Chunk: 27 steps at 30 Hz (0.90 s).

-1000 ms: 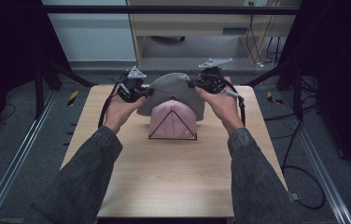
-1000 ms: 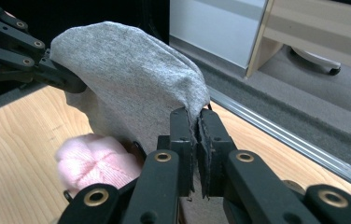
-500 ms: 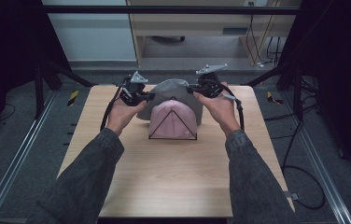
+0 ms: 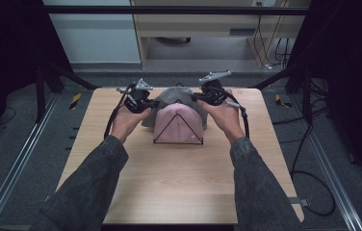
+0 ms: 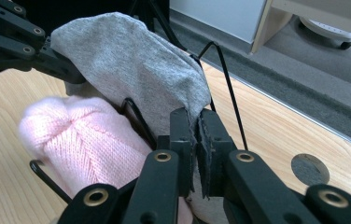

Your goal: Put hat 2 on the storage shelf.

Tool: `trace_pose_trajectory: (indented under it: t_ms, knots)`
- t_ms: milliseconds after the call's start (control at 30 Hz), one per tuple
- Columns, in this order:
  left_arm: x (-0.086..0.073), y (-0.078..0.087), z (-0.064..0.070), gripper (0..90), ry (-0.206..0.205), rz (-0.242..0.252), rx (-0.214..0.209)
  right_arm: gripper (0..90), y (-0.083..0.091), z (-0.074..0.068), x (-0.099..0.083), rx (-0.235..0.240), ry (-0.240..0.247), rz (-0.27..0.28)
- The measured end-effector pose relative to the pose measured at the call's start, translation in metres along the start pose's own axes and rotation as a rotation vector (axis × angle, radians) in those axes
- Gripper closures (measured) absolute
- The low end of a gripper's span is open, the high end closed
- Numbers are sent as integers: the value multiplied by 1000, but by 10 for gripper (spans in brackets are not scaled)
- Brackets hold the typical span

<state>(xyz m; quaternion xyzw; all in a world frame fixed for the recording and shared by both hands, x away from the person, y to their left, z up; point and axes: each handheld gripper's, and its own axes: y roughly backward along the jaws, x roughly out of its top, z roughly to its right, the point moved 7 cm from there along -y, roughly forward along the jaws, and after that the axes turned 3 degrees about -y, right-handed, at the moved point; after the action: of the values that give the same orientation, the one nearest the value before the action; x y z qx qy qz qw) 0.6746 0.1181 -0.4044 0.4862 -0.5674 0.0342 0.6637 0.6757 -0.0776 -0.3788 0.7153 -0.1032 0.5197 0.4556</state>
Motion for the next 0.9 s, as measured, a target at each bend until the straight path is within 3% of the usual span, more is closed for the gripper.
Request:
trace_pose_trajectory:
  t_ms: [733,900]
  knots:
    - [-9,-1,2,811,23,-3,6,840,-7,-4,-10,0,-12,-27]
    - [-9,4,4,780,21,7,18,748,-2,-7,-12,-2,-13,-17]
